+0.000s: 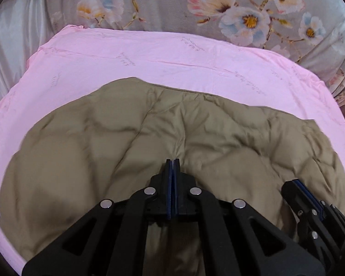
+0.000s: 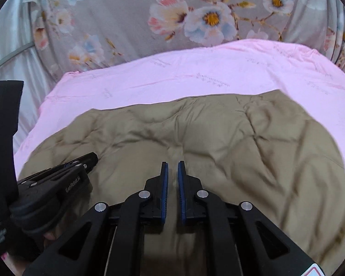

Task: Fold large clothes

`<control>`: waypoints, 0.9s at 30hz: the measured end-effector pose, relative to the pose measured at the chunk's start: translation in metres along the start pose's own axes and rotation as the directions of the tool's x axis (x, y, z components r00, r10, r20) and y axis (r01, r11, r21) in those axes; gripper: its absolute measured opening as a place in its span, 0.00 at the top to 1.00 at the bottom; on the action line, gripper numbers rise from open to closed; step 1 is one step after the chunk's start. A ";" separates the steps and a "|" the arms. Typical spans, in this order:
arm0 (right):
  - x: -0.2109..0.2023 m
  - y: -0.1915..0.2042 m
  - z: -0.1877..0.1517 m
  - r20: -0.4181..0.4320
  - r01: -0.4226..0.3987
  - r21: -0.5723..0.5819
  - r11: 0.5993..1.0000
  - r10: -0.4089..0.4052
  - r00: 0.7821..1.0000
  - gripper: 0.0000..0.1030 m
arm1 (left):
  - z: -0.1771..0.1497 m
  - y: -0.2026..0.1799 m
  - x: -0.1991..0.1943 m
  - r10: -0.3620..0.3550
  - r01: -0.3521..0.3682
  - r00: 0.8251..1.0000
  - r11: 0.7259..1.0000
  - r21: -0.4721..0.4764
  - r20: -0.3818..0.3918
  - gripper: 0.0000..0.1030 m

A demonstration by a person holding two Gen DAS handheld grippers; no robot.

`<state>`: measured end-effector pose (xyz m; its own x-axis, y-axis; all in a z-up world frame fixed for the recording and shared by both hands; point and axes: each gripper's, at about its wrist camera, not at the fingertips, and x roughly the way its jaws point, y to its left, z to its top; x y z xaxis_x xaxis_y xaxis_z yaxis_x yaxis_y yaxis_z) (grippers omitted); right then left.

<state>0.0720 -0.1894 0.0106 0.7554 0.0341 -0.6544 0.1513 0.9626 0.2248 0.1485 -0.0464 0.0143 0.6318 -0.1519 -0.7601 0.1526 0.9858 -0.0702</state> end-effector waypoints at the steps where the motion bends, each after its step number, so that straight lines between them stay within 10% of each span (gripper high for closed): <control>1: -0.009 0.002 -0.005 0.010 -0.005 -0.011 1.000 0.005 1.000 0.92 | -0.007 0.005 -0.010 -0.006 0.006 1.000 1.000 -0.015 0.003 0.99; 27: 0.005 0.007 -0.048 -0.038 -0.016 -0.031 0.999 0.015 0.999 0.92 | -0.056 -0.007 -0.008 0.074 -0.079 0.994 0.995 0.062 0.076 1.00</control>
<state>0.0460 -0.1692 -0.0253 0.7328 0.0588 -0.6779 0.1193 0.9697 0.2131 0.0995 -0.0480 -0.0157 0.6972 -0.0838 -0.7120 0.1494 0.9883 0.0300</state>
